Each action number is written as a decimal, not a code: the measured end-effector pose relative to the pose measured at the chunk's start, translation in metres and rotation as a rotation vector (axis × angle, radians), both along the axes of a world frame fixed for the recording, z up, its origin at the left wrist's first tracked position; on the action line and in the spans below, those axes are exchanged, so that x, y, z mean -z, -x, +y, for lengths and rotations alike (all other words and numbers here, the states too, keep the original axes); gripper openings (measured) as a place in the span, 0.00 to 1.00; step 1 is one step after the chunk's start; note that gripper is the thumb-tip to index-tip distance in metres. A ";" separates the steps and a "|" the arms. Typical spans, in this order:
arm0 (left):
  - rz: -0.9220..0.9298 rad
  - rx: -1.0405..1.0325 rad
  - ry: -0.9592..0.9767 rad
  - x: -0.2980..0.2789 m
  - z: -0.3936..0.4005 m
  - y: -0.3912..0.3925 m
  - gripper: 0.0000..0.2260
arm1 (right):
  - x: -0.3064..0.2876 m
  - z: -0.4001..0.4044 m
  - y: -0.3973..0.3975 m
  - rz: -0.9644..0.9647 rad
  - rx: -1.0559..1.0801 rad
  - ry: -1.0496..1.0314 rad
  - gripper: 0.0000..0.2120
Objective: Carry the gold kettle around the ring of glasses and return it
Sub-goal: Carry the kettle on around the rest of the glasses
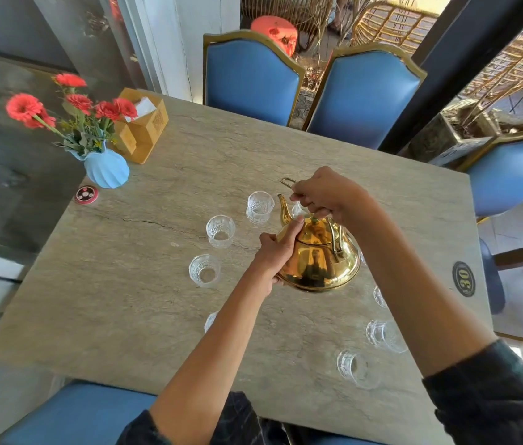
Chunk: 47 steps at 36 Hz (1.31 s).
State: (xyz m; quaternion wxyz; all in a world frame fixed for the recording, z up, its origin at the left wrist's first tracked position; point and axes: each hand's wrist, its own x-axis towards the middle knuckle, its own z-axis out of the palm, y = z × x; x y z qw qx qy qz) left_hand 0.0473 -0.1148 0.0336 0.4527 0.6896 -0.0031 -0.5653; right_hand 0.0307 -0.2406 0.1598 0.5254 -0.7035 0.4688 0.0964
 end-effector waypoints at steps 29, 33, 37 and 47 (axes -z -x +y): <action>0.003 -0.030 0.026 0.000 0.000 -0.005 0.65 | -0.009 0.005 -0.004 0.015 -0.001 0.023 0.07; 0.006 -0.030 0.029 0.000 -0.001 -0.004 0.62 | -0.010 0.005 -0.005 0.018 -0.012 0.034 0.07; 0.015 -0.032 0.032 0.000 -0.001 -0.004 0.62 | -0.010 0.006 -0.006 0.028 -0.010 0.035 0.07; 0.017 -0.023 0.034 -0.003 -0.001 -0.003 0.55 | -0.011 0.006 -0.005 0.020 0.000 0.041 0.07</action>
